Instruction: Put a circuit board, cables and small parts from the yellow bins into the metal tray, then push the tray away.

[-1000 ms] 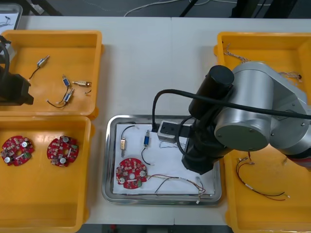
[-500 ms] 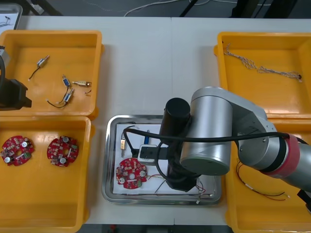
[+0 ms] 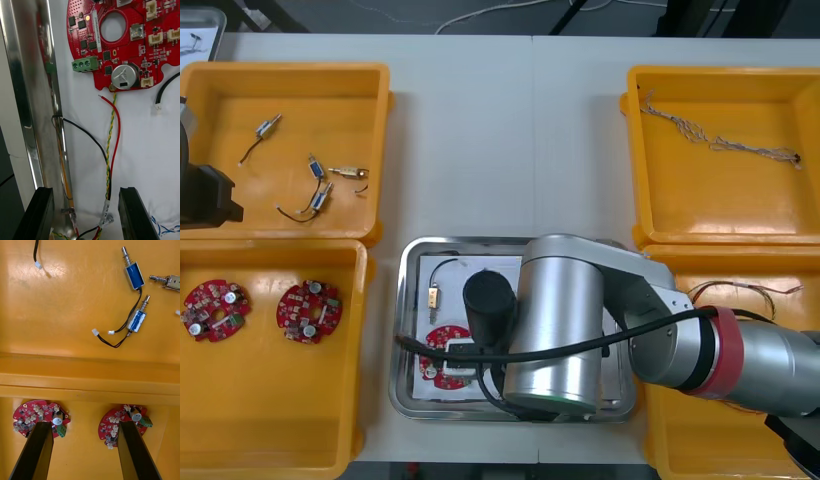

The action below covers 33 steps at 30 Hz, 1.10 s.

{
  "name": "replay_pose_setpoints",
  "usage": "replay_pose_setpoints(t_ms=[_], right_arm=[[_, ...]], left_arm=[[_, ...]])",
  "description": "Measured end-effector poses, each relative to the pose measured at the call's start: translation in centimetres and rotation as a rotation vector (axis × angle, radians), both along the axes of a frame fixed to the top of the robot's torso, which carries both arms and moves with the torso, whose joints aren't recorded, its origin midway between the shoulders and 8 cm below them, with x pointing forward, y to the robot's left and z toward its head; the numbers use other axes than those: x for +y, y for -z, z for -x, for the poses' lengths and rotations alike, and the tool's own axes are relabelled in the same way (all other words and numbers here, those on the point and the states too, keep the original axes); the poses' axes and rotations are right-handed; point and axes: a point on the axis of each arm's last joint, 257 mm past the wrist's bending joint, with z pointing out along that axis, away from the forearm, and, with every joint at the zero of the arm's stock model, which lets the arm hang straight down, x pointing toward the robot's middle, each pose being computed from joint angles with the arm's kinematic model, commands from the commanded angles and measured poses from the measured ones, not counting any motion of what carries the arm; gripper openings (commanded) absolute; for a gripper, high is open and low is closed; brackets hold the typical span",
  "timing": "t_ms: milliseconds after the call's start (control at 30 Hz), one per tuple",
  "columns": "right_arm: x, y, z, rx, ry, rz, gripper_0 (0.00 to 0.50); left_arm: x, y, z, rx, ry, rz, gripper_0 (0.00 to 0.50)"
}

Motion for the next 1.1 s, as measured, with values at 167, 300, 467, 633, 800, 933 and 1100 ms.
replay_pose_setpoints(t_ms=[167,300,467,633,800,933,1100], right_arm=[[0.3,0.7,0.6,0.015,-0.007,0.020,0.500],[0.4,1.0,0.8,0.025,-0.007,0.030,0.500],[0.2,1.3,0.7,0.007,-0.012,0.044,0.500],[0.0,1.8,1.0,0.013,-0.009,0.049,0.500],[-0.2,2.5,1.8,0.037,-0.001,0.049,0.500],[-0.3,3.1,2.4,0.050,0.008,0.046,0.500],[-0.2,3.8,3.3,0.065,0.018,0.040,0.500]], left_arm=[[0.0,0.0,0.0,-0.001,-0.001,-0.001,0.500],[0.1,0.0,-0.1,-0.003,-0.002,-0.002,0.500],[0.2,-0.1,-0.1,-0.005,-0.004,-0.003,0.500],[0.2,-0.1,-0.1,-0.006,-0.005,-0.003,0.500],[0.2,-0.1,-0.1,-0.006,-0.005,-0.003,0.500],[0.2,-0.1,-0.1,-0.006,-0.005,-0.004,0.500],[0.2,-0.1,-0.1,-0.006,-0.005,-0.004,0.500]])
